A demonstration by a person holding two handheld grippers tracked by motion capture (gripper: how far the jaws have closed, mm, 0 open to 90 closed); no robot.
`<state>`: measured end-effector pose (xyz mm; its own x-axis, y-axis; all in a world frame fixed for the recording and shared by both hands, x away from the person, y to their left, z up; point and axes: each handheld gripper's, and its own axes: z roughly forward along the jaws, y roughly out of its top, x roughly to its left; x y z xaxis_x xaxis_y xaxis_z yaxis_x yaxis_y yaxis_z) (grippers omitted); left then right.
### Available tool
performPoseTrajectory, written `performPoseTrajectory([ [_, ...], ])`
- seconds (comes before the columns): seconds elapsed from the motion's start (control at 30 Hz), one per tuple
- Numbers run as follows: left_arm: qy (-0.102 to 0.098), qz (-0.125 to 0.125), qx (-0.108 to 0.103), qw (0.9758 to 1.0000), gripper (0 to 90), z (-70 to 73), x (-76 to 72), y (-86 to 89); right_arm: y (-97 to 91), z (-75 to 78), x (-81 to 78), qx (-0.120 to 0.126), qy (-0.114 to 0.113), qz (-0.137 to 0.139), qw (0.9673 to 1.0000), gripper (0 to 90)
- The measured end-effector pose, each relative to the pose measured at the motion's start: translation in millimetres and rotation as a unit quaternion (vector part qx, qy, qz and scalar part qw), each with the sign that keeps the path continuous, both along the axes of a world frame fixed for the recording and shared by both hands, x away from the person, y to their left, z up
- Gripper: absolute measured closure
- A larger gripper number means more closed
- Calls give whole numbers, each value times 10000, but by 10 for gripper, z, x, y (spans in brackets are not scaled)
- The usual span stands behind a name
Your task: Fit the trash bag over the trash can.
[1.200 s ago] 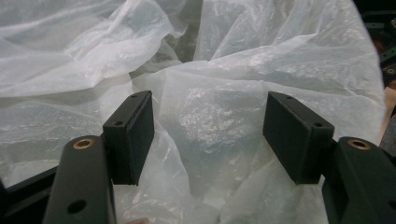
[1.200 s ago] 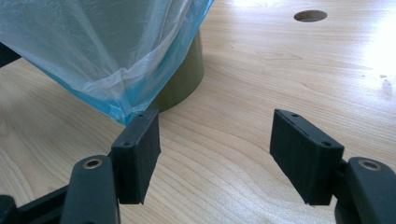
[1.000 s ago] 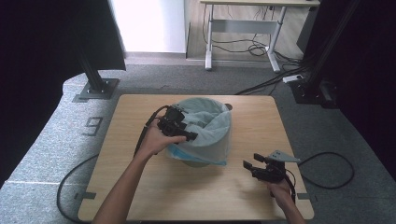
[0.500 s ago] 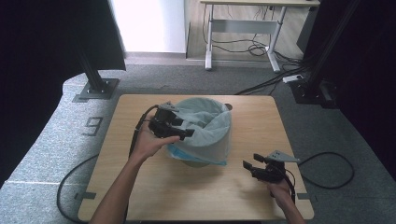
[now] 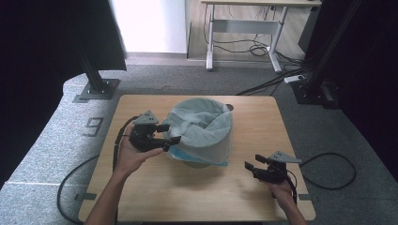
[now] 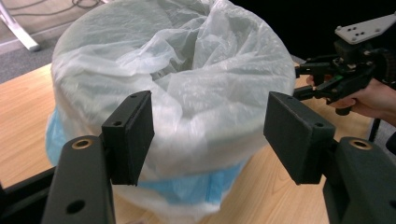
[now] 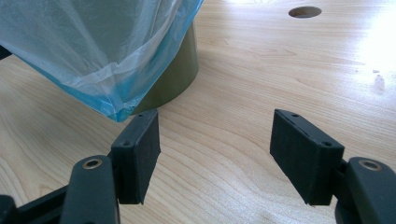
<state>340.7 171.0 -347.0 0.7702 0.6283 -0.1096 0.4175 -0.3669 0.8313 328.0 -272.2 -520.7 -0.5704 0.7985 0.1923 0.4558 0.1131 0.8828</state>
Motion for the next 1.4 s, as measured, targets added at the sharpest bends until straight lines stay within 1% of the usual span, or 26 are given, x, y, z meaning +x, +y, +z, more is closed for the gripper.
performPoseTrajectory([
  [0.03,-38,21,-75,10000,332,-24,-60,68,-1,-7,-3,-9,6,-3,10000,323],
  [0.1,-5,15,-194,9998,332,-65,-115,143,-3,-11,-4,-14,13,-13,10000,323],
  [0.13,-5,15,-194,9998,332,-65,-115,143,-4,-12,-3,-18,16,-21,10000,323],
  [0.17,53,14,-345,9994,332,-126,-165,222,-6,-12,-2,-31,12,-32,10000,323],
  [0.33,82,190,-382,9991,332,-294,-281,417,-8,-25,6,-64,16,-62,10000,323],
  [0.37,82,190,-382,9991,333,-294,-281,417,-8,-25,6,-64,16,-62,10000,323],
  [0.4,80,270,-349,9990,333,-361,-325,486,-10,-31,8,-88,27,-66,9999,323],
  [0.5,59,422,-260,9988,335,-461,-396,580,-9,-34,9,-111,28,-71,9999,323],
  [0.53,59,422,-260,9988,337,-461,-396,580,-9,-34,9,-111,28,-71,9999,323],
  [0.57,67,507,-227,9984,337,-527,-438,642,-6,-36,9,-129,26,-71,9999,322],
  [0.63,103,556,-257,9981,337,-593,-466,701,-3,-42,11,-139,36,-69,9999,322],
  [0.67,128,580,-263,9979,337,-625,-475,726,1,-45,12,-146,41,-68,9999,322],
  [0.7,128,580,-263,9979,337,-625,-475,726,1,-45,12,-146,41,-68,9999,322],
  [0.8,232,667,-272,9971,337,-751,-477,797,15,-54,13,-166,48,-61,9998,322],
  [0.87,239,730,-245,9967,340,-810,-473,817,21,-52,10,-177,55,-60,9998,321],
  [0.93,272,777,-290,9962,345,-866,-465,842,26,-52,6,-192,58,-52,9998,320],
  [0.97,272,777,-290,9962,344,-866,-465,842,26,-52,6,-192,58,-52,9998,320],
  [1.0,316,825,-310,9956,344,-918,-456,865,27,-57,6,-211,69,-38,9997,320],
  [1.03,316,825,-310,9956,344,-918,-456,865,27,-59,7,-220,71,-36,9997,319],
  [1.07,354,856,-310,9952,344,-957,-451,881,27,-63,8,-229,75,-37,9997,319],
  [1.2,404,892,-309,9947,344,-1016,-441,898,21,-69,12,-233,88,-42,9997,319],
  [1.27,409,902,-313,9946,344,-1024,-438,900,19,-69,13,-235,92,-46,9997,319],
  [1.4,407,902,-254,9948,343,-1039,-427,898,13,-67,13,-228,92,-61,9997,319],
])
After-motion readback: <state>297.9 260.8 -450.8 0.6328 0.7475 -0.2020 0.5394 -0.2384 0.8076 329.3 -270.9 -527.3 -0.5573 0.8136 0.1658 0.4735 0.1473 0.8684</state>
